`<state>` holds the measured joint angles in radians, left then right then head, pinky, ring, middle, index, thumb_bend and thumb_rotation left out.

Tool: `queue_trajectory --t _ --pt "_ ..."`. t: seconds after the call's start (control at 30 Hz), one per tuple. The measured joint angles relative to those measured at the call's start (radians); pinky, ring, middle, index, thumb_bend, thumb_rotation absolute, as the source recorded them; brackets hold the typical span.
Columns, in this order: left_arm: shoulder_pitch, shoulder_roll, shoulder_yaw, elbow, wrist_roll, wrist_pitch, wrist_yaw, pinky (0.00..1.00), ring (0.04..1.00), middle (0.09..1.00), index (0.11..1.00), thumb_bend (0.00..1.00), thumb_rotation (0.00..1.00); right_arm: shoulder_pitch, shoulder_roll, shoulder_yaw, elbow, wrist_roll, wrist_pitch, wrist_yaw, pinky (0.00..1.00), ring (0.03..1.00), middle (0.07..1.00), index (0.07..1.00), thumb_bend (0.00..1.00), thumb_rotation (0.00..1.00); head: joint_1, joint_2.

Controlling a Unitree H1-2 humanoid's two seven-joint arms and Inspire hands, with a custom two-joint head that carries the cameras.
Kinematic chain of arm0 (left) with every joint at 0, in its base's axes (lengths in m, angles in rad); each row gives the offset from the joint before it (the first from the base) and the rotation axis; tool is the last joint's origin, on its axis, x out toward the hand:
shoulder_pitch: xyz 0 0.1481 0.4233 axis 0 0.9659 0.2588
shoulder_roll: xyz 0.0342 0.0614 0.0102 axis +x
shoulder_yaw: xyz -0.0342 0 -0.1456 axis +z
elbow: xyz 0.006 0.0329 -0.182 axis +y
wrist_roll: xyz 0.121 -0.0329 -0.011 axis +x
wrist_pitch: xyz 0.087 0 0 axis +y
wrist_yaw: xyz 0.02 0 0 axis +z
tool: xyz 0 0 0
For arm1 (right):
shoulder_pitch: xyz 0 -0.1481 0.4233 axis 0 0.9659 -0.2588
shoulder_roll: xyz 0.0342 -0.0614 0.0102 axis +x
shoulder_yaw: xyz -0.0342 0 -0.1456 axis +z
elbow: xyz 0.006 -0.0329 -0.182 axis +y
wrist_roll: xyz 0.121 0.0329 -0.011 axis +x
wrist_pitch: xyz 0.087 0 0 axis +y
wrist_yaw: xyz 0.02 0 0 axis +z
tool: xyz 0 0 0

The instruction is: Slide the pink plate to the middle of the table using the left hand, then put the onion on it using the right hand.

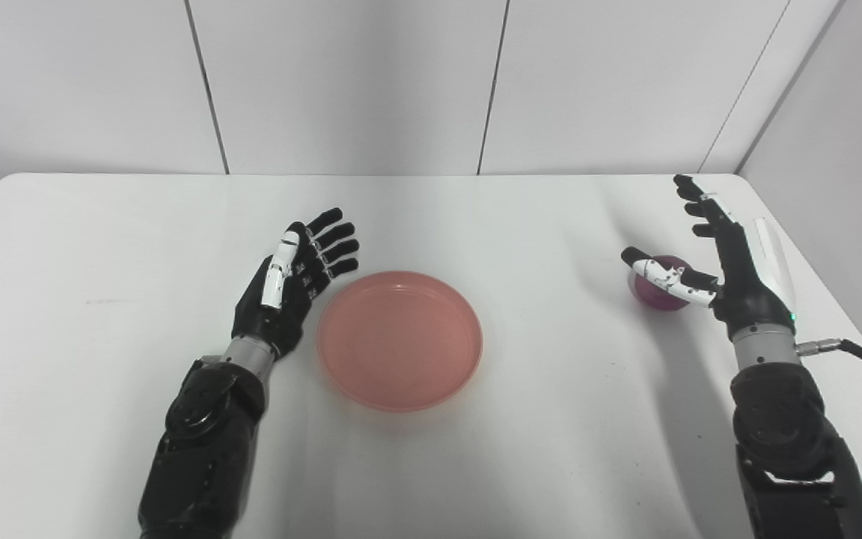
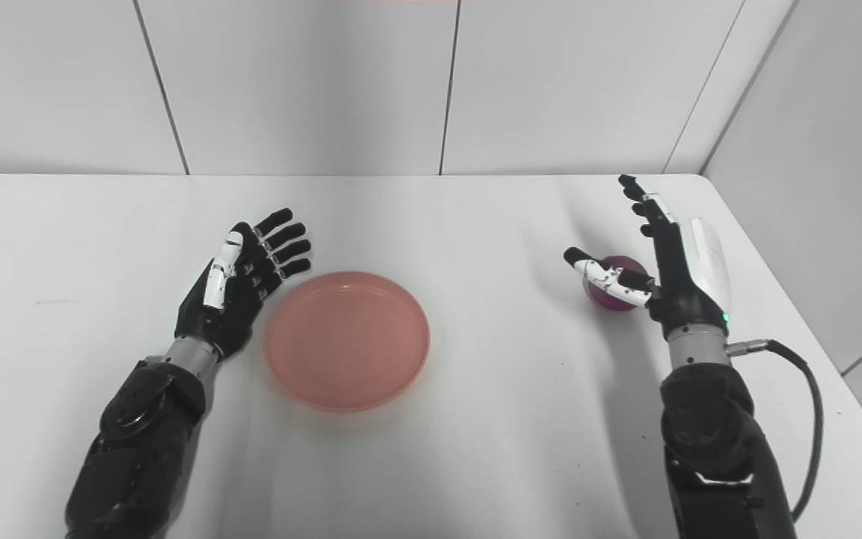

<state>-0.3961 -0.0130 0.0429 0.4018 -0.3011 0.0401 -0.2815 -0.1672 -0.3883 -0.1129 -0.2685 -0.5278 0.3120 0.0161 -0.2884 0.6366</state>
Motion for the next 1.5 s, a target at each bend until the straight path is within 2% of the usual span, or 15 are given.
queue_trajectory --t 0.2,0.43,0.6,0.7,1.0,1.3,1.5 --pt "-0.002 0.001 0.008 0.011 -0.004 -0.012 -0.006 0.78 0.807 0.811 0.793 0.39 1.0 0.0 -0.045 -0.009 0.021 -0.036 0.0 0.0 0.76 0.847 0.874 0.883 0.96 0.26 -0.006 -0.006" --pt "-0.007 0.001 0.017 0.025 -0.004 -0.022 -0.011 0.78 0.806 0.811 0.795 0.38 1.0 0.0 -0.057 -0.012 0.049 -0.047 0.003 0.009 0.75 0.834 0.866 0.875 0.98 0.27 -0.005 -0.011" --pt "-0.008 0.002 0.023 0.027 -0.004 -0.024 -0.013 0.78 0.808 0.811 0.794 0.39 1.0 -0.015 -0.073 -0.004 0.074 -0.073 0.059 0.041 0.74 0.835 0.868 0.866 1.0 0.3 -0.008 -0.02" --pt "-0.007 0.001 0.026 0.027 -0.012 -0.024 -0.013 0.78 0.808 0.811 0.794 0.38 1.0 -0.017 -0.082 0.001 0.1 -0.089 0.064 0.042 0.74 0.831 0.861 0.853 1.0 0.31 -0.006 -0.021" --pt "-0.008 0.004 0.029 0.035 -0.021 -0.03 -0.023 0.78 0.805 0.809 0.793 0.39 0.99 -0.018 -0.081 0.004 0.14 -0.09 0.064 0.036 0.73 0.819 0.851 0.852 1.0 0.31 -0.023 -0.025" --pt "-0.009 0.009 0.028 0.038 -0.024 -0.031 -0.03 0.78 0.808 0.811 0.795 0.39 0.98 -0.021 -0.077 0.028 0.195 -0.088 0.065 0.019 0.74 0.826 0.857 0.862 1.0 0.35 -0.04 -0.026" --pt "-0.01 0.012 0.028 0.041 -0.024 -0.032 -0.035 0.79 0.812 0.813 0.797 0.39 0.98 -0.036 -0.077 0.041 0.226 -0.077 0.065 0.019 0.75 0.831 0.862 0.861 1.0 0.33 -0.041 -0.026"
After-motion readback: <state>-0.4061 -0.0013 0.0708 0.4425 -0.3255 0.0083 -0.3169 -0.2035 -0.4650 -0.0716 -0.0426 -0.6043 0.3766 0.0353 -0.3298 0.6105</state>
